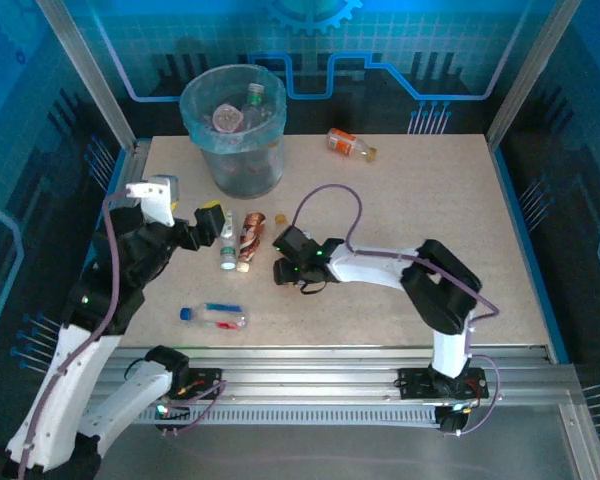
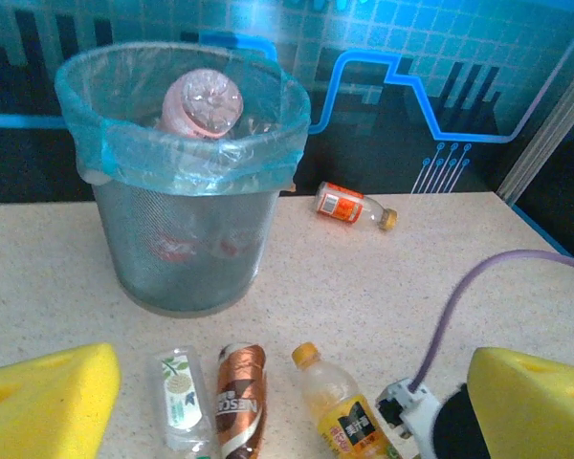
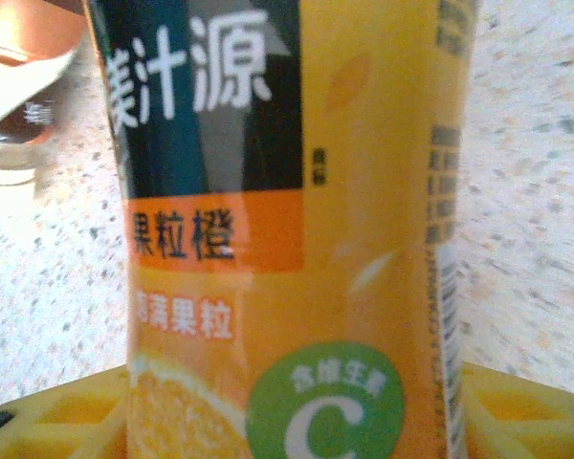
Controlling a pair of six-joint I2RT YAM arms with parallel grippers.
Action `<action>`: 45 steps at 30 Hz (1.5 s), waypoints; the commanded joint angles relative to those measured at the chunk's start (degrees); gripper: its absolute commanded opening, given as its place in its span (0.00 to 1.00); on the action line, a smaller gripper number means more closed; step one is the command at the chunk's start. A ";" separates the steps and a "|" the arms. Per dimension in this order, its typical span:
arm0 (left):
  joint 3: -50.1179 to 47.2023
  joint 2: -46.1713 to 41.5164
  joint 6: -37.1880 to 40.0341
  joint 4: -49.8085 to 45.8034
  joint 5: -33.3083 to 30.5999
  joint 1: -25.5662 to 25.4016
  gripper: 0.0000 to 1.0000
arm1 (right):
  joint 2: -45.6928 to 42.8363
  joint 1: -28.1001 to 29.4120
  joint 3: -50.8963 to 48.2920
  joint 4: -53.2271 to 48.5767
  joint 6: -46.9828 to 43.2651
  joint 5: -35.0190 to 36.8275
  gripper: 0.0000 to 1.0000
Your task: Put the plastic bottles in the bin
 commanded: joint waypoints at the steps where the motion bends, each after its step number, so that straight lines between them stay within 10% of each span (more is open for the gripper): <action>1: 4.28 4.39 -6.61 -0.66 2.69 0.15 0.94 | -9.46 0.67 -4.91 6.34 -6.39 2.46 0.56; 13: 8.95 19.92 -20.77 9.20 29.10 -0.41 0.90 | -34.74 2.78 -18.89 20.93 -26.81 -0.97 0.54; 25: 9.38 23.02 -20.32 9.45 33.20 -4.01 0.67 | -41.70 2.97 -20.79 23.95 -31.43 -6.07 0.52; 36: 11.59 22.52 -19.09 8.34 29.72 -4.56 0.19 | -42.27 3.08 -20.04 23.34 -31.54 -2.45 0.63; 41: 17.70 22.83 -15.70 7.27 20.01 -4.44 0.00 | -41.14 2.82 -14.45 19.71 -32.44 6.31 0.93; 45: 26.32 24.53 -10.04 6.35 8.02 -4.34 0.00 | -40.55 1.75 -12.10 19.65 -34.71 9.82 0.98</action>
